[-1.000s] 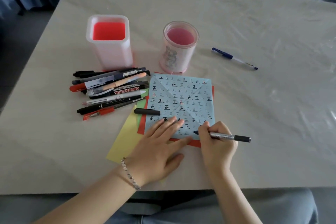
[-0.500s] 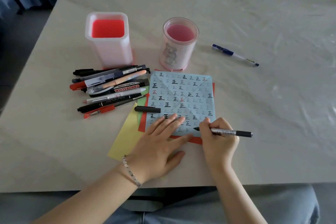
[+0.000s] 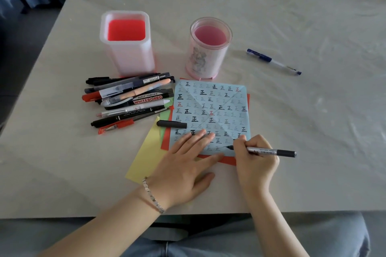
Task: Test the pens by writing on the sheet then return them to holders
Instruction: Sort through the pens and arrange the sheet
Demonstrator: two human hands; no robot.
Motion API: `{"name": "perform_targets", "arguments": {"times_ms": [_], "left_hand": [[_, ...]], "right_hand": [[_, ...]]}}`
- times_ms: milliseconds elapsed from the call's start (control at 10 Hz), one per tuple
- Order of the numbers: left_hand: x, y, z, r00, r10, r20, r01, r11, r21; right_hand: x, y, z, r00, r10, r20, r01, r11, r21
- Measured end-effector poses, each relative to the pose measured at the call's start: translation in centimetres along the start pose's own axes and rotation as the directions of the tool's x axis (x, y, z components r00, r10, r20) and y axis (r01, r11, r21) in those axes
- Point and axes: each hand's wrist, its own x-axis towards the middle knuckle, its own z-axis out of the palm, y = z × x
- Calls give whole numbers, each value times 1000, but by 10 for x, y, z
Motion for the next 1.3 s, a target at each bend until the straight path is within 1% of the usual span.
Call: {"name": "perform_targets", "arguments": {"times_ms": [200, 300, 400, 500, 700, 1300], "left_hand": [[0, 0, 1, 1000, 0, -3, 0, 1000, -8], [0, 0, 1, 1000, -2, 2, 2, 1000, -2], [0, 0, 1, 1000, -5, 0, 5, 1000, -9], [1, 0, 1, 1000, -6, -6, 6, 1000, -12], [1, 1, 0, 1000, -10, 0, 10, 1000, -14], [1, 0, 0, 1000, -1, -4, 1, 1000, -13]], "right_hand": [[-1, 2, -1, 1000, 13, 28, -14, 1000, 28], [-1, 1, -2, 1000, -3, 28, 2, 1000, 21], [0, 2, -2, 1000, 22, 19, -22, 1000, 8], [0, 2, 0, 1000, 15, 14, -15, 1000, 5], [0, 2, -1, 1000, 6, 4, -7, 999, 47], [0, 0, 0, 998, 37, 45, -38, 999, 29]]}}
